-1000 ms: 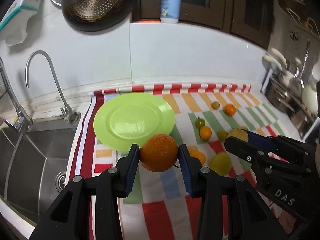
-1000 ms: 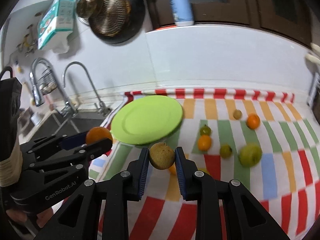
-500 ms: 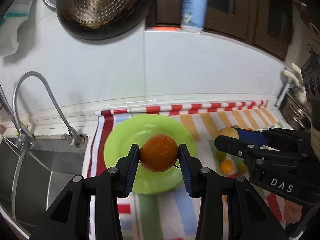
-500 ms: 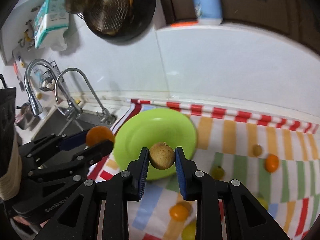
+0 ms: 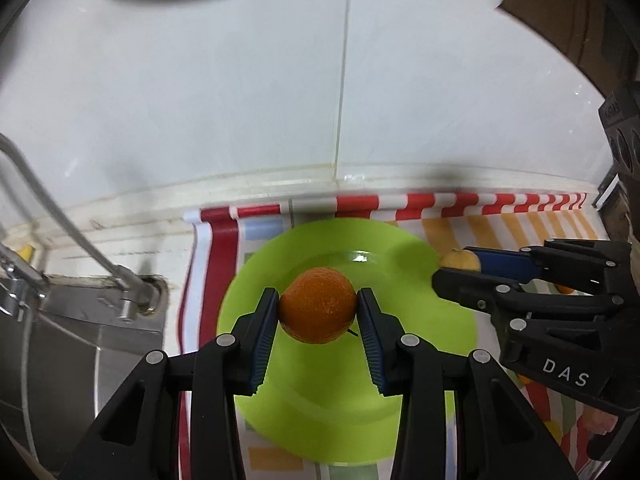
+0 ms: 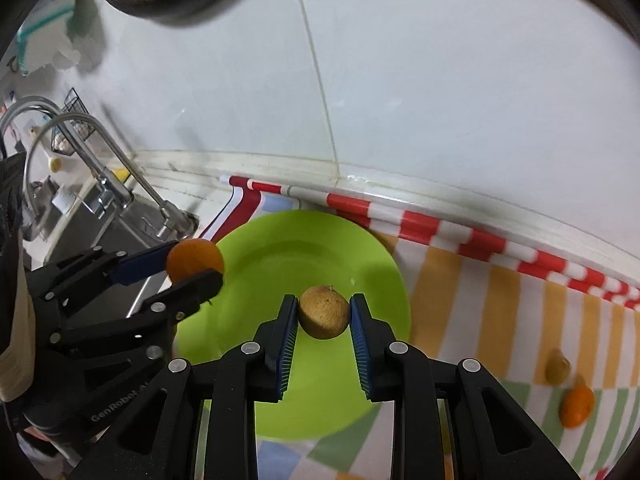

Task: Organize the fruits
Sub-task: 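Carry both fruits over the green plate and open both tools to release them, then withdraw both open tools up and away from the green plate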

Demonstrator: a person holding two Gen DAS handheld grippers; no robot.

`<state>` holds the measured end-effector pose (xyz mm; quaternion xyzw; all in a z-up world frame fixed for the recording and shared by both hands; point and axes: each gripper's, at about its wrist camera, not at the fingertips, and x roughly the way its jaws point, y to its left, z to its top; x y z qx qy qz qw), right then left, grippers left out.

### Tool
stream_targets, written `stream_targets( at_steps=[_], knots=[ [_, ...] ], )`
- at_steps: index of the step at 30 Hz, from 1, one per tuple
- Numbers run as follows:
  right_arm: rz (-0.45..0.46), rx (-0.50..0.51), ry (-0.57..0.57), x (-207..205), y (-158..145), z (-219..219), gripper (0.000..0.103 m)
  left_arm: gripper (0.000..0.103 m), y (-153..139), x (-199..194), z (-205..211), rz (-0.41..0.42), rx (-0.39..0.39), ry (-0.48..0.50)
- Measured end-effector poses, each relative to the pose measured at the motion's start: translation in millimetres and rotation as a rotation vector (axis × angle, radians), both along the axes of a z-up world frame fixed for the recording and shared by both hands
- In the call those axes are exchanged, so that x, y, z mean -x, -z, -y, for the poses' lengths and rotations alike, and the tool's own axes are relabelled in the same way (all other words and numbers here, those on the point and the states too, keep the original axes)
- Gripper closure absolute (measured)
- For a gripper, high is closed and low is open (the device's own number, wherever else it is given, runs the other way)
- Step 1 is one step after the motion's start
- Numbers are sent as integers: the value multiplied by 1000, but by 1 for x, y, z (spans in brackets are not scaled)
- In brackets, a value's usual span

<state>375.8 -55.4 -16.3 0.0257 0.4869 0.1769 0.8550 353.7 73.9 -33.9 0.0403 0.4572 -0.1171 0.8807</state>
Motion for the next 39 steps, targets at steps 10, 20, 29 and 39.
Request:
stream_targets(
  at_steps=[10, 20, 29, 39],
  knots=[
    [-84, -4, 7, -40, 40, -5, 75, 63, 36, -33, -4, -101, 8, -5],
    [-95, 27, -1, -48, 52, -11, 73, 58, 42, -43, -5, -113, 8, -15],
    [-38, 23, 21, -27, 31, -2, 64, 51, 15, -19, -11, -26, -19, -41],
    [172, 35, 67, 47, -31, 16, 60, 38, -35, 49, -11, 149, -13, -47]
  ],
)
